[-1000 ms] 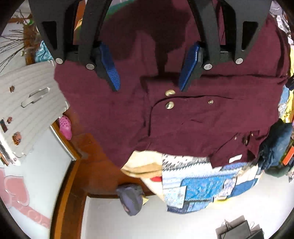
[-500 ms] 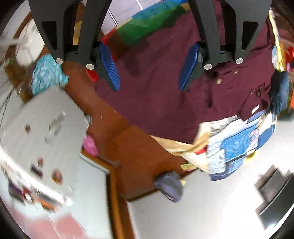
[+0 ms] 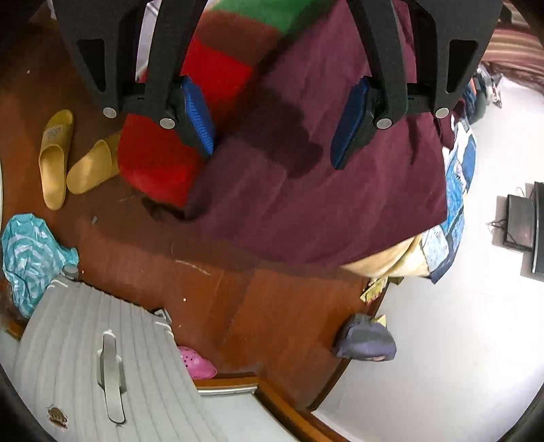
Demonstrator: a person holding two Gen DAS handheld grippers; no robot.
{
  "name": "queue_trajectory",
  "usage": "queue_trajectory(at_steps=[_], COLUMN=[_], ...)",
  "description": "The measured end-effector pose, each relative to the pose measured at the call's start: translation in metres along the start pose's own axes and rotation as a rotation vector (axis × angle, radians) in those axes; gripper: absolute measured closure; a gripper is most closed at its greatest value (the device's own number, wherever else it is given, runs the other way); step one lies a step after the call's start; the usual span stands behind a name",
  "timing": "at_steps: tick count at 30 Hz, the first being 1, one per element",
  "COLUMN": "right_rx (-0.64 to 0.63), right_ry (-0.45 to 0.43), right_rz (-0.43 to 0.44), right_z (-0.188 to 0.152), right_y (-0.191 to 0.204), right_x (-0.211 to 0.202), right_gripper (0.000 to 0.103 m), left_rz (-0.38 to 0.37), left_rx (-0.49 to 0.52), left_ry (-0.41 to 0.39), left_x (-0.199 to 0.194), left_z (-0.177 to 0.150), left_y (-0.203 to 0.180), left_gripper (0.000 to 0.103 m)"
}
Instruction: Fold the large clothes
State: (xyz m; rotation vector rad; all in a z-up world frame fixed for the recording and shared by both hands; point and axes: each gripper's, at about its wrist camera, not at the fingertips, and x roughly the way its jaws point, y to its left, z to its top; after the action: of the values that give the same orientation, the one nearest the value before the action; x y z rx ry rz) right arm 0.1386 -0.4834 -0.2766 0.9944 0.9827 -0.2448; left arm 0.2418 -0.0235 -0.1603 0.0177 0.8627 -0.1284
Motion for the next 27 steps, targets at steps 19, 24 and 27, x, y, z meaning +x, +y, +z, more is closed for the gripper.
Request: queue_trajectory(at_steps=[19, 24, 27], right_rx=[-0.58, -0.787, -0.875], right_ry=[-0.371, -0.397, -0.348], right_rz=[0.04, 0.197, 0.242], right_z=[-0.031, -0.088, -0.119], right_y=[0.17, 0.233, 0.26], right_x=[-0.112, -0.14, -0.132], right_gripper=[0.096, 0.096, 0.096], left_rz=[0.029, 0.014, 0.019], left_rx=[-0.048, -0.062, -0.057], left_ry=[-0.01, -0.033, -0.046], left_x=[-0.009, -0.017, -0.023], left_z=[-0.013, -0.016, -0.019], left_y=[0.022, 0.03, 0.037], left_gripper=[0.023, 0.023, 0.023])
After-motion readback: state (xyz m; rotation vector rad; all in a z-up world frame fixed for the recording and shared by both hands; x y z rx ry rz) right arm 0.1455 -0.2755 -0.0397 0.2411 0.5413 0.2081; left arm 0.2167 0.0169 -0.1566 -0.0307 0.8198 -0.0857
